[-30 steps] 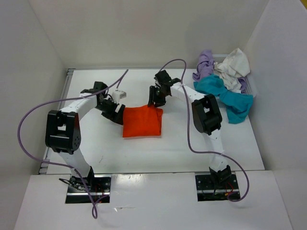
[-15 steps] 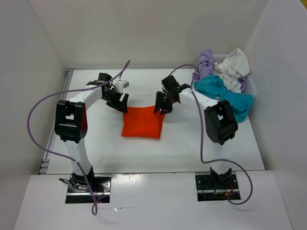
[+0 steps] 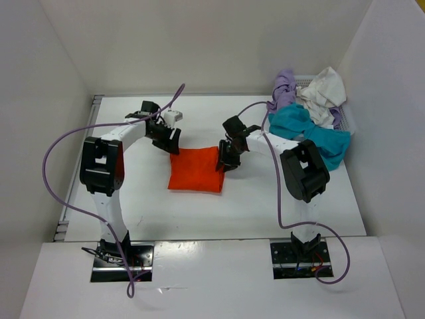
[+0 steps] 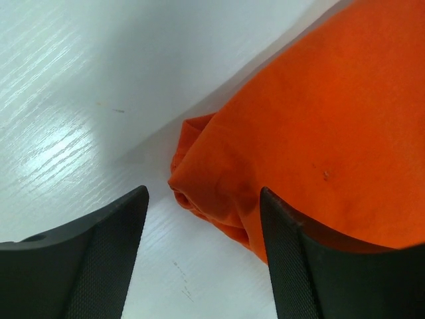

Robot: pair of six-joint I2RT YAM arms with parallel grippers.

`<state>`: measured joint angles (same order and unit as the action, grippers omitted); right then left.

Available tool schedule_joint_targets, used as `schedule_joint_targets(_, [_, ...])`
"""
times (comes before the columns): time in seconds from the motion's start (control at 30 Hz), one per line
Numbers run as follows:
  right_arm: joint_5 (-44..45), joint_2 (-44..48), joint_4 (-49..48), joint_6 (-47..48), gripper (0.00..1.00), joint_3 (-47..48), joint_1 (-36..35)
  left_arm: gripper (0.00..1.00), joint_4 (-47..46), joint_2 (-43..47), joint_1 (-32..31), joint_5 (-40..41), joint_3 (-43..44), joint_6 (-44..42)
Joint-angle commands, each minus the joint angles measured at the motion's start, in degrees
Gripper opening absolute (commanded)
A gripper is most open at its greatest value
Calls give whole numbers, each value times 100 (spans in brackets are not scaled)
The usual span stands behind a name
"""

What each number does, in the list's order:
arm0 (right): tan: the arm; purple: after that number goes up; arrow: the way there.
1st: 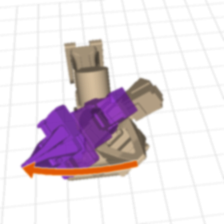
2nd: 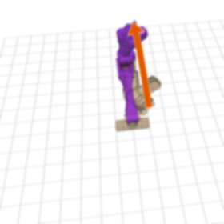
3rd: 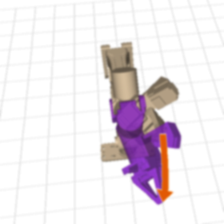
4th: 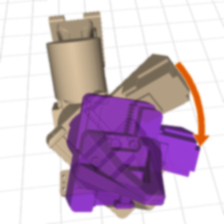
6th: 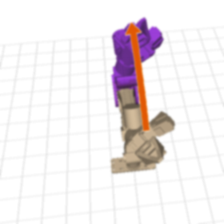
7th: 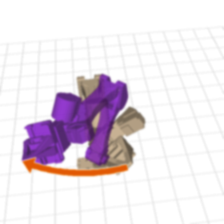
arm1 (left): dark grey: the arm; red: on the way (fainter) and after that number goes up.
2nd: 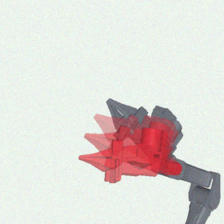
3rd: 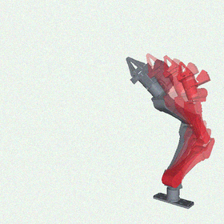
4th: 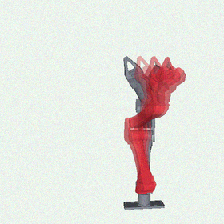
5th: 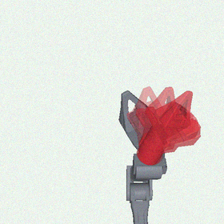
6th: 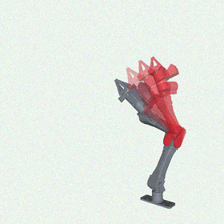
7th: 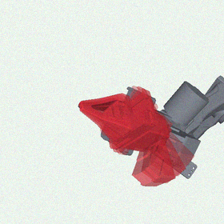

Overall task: Fold and stack the t-shirts
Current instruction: Put the neatly folded tshirt into the corner of the board with the left arm

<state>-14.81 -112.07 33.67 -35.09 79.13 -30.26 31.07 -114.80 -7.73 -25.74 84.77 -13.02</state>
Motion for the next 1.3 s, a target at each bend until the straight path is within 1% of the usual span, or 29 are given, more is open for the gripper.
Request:
schedule_joint_targets(0.0, [-75, 168, -71, -103, 37, -47, -85, 69, -180, -104, -27, -81, 110, 141])
schedule_joint_targets(0.03, [-75, 98, -71, -103, 28, -47, -85, 67, -180, -104, -27, -81, 110, 194])
schedule_joint_targets(0.07, [21, 98, -71, -103, 15, -47, -85, 67, -180, -104, -27, -142, 57, 194])
schedule_joint_targets(0.1, [144, 98, -71, -103, 9, -47, -85, 67, -180, -104, -27, -142, 57, 246])
schedule_joint_targets(0.17, [206, 98, -71, -103, 0, -47, -85, 67, -233, -104, -27, -142, 57, 247])
schedule_joint_targets(0.23, [206, 150, -71, -50, 0, -47, -85, 67, -285, -51, -27, -194, 57, 247])
schedule_joint_targets(0.27, [206, 151, -71, 10, 0, -47, -85, 72, -286, -51, -27, -195, 57, 247])
schedule_joint_targets(0.33, [206, 212, -71, 11, 0, -47, -85, 76, -338, -51, -27, -248, 57, 247])
schedule_joint_targets(0.37, [206, 212, -71, 11, 0, -47, -85, 79, -338, -51, -27, -248, 57, 247])
schedule_joint_targets(0.4, [206, 212, -2, 11, 3, -47, -85, 81, -278, -51, -27, -248, 109, 299])
schedule_joint_targets(0.47, [206, 290, 78, 11, 28, -47, -85, 83, -111, 62, -27, -37, 162, 300])
schedule_joint_targets(0.5, [206, 369, 78, 11, 41, -204, -85, 84, -49, 133, -27, -37, 162, 239])
schedule_joint_targets(0.53, [276, 466, 78, 11, 45, -284, -85, 84, 13, 229, 34, -37, 162, 238])
schedule_joint_targets(0.63, [338, 818, 26, -59, 46, -556, -85, 87, 320, 704, 201, -186, -145, 177])
schedule_joint_targets(0.67, [338, 871, 26, -120, 47, -609, -85, 92, 512, 801, 201, -186, -223, 98])
schedule_joint_targets(0.7, [338, 941, 26, -121, 47, -662, -85, 92, 592, 923, 201, -291, -407, 97])
schedule_joint_targets(0.73, [338, 942, -27, -121, 47, -732, -85, 94, 785, 925, 201, -370, -487, -42])
schedule_joint_targets(0.77, [338, 942, -27, -121, 50, -733, -85, 96, 874, 925, 114, -432, -549, -43])
schedule_joint_targets(0.8, [338, 942, -27, -121, 50, -733, -85, 97, 927, 820, -26, -432, -619, -113])
schedule_joint_targets(0.87, [338, 942, -27, -121, 50, -733, -85, 99, 927, 662, -105, -432, -865, -113])
schedule_joint_targets(0.97, [338, 1081, 34, -121, 50, -733, -85, 99, 927, 495, -106, -589, -1085, -61])
schedule_joint_targets(1.03, [400, 1160, 34, -121, 50, -794, -85, 99, 866, 424, -158, -774, -1086, -9])
schedule_joint_targets(1.17, [461, 1485, 87, -173, 50, -908, 28, 99, 752, 231, -396, -723, -1138, 44])
schedule_joint_targets(1.27, [575, 1740, 140, -226, 50, -1031, 81, 92, 594, 3, -554, -661, -1138, 97])
